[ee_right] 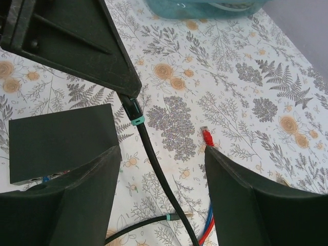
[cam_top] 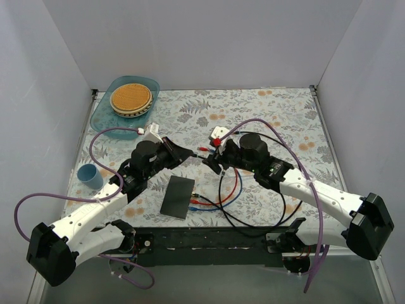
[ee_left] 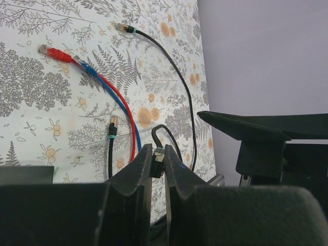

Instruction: Insert the plug into the switch port

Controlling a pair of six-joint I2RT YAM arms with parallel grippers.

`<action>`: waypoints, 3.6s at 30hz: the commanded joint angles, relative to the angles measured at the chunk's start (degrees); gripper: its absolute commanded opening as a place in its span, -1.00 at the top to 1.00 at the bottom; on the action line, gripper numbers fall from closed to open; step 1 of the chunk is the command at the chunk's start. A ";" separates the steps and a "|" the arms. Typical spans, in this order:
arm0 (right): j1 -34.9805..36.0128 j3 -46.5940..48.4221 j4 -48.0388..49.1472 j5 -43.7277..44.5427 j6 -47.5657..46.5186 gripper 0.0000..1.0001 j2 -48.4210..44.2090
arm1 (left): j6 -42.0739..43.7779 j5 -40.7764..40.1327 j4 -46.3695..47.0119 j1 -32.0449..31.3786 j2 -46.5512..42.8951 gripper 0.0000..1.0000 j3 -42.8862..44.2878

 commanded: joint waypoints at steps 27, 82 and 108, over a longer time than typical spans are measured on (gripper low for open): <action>0.38 6.70 4.38 -6.47 -1.54 0.20 7.62 | -0.86 3.05 1.15 0.17 -0.07 1.00 2.10; 0.29 -2.26 -8.19 -5.06 2.23 0.97 8.58 | 13.73 -1.35 -17.67 10.10 5.03 -0.97 3.62; 6.89 -3.93 -4.31 -3.57 8.21 0.97 24.84 | 6.35 7.62 -5.89 10.89 0.64 -0.78 -18.55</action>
